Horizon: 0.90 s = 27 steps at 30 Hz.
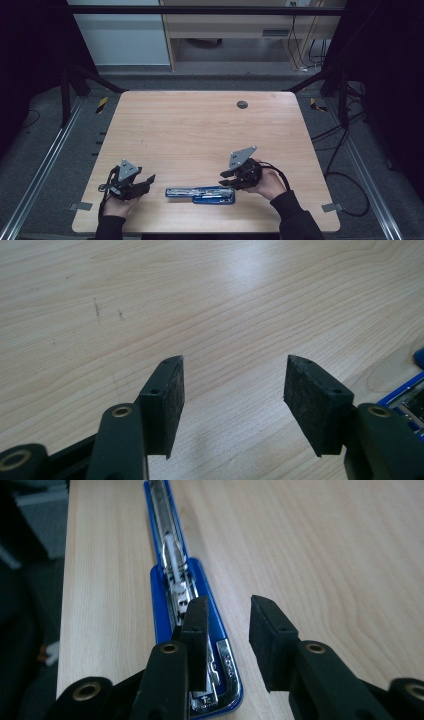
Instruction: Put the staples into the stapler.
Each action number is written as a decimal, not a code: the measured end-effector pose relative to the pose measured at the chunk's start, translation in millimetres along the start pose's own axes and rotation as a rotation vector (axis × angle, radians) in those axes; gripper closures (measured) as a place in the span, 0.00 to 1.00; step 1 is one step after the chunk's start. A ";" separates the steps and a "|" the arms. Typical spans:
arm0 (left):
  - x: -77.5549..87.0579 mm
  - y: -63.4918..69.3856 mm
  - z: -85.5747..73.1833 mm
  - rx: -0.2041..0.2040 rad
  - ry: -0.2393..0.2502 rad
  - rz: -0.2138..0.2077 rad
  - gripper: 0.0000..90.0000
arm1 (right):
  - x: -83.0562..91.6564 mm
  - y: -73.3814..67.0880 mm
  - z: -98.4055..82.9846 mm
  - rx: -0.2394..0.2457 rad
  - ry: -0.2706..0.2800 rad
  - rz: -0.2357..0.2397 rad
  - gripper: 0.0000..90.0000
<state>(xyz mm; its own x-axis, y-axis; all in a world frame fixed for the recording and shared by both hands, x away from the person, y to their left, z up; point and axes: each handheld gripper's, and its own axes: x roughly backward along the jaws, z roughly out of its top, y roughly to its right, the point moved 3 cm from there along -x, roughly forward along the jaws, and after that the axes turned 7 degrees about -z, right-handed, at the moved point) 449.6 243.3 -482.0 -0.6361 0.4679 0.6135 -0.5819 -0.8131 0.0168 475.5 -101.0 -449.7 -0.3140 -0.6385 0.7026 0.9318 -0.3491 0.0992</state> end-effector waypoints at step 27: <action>6.3 36.7 11.3 -0.094 0.043 -0.135 0.65 | 29.5 -32.4 -51.6 -0.286 0.208 -0.337 1.00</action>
<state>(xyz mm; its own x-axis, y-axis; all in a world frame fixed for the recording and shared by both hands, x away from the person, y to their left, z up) 430.0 212.5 -468.6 -0.5690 0.5869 0.5760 -0.7073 -0.7066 0.0213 426.7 -144.0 -468.6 -0.6466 -0.5706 0.5063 0.6937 -0.7159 0.0789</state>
